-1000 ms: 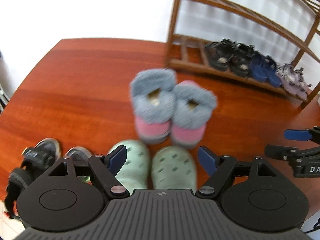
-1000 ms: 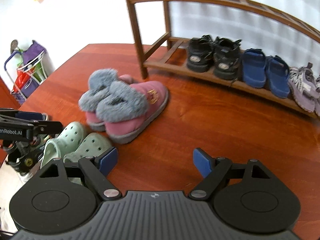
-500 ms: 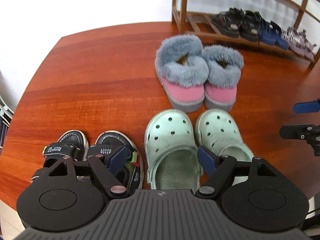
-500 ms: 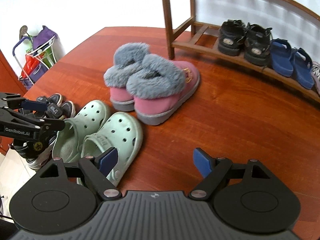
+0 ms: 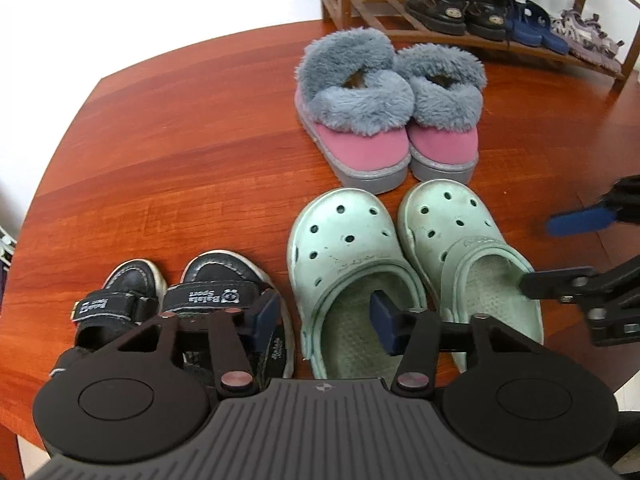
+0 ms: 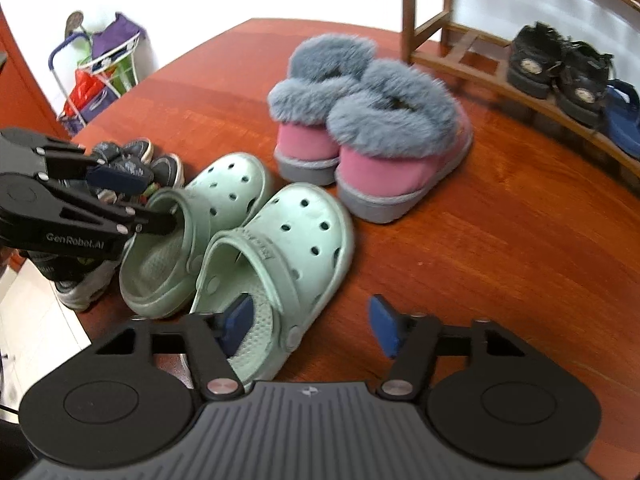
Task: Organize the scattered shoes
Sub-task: 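Lower the right tool onto one mint-green clog while the left tool lowers onto the other, then grasp one mint-green clog with the right tool while the left tool grasps the other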
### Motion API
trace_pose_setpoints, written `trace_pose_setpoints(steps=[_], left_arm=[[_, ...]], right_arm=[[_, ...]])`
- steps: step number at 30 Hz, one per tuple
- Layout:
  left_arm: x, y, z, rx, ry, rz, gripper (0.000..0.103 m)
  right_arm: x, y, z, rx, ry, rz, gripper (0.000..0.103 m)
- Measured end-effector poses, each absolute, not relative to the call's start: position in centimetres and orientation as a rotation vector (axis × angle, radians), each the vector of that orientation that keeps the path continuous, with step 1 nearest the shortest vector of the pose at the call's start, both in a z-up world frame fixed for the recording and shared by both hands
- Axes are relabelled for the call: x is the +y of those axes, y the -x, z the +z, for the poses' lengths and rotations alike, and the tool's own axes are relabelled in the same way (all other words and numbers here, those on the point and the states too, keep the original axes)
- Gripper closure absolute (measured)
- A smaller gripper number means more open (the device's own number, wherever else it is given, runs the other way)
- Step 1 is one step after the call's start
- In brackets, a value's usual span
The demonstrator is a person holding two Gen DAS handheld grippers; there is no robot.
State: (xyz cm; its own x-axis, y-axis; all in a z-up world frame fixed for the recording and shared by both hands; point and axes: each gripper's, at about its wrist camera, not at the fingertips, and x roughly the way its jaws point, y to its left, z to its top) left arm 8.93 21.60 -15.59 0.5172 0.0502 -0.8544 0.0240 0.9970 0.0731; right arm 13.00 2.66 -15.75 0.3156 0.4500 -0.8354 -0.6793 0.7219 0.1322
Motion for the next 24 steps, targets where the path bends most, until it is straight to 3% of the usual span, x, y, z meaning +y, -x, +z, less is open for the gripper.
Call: trace_pose_setpoints(steps=[1, 7, 20, 24], left_arm=[[21.6, -8.9, -15.7, 1.026, -0.078, 0.012, 0.069], [21.2, -9.1, -16.0, 1.012, -0.074, 0.005, 0.080], [19.2, -9.4, -16.1, 1.020, 0.034, -0.047, 0.080], [18.7, -9.4, -16.4, 1.016, 0.051, -0.015, 0.078]], right_arm=[[3.0, -13.0, -16.1, 1.009, 0.269, 0.757, 0.056], [3.3, -12.8, -16.5, 1.005, 0.274, 0.754, 0.086], [0.5, -13.5, -16.2, 1.012, 0.272, 0.663, 0.087], [0.2, -13.6, -16.4, 1.010, 0.277, 0.660, 0.082]])
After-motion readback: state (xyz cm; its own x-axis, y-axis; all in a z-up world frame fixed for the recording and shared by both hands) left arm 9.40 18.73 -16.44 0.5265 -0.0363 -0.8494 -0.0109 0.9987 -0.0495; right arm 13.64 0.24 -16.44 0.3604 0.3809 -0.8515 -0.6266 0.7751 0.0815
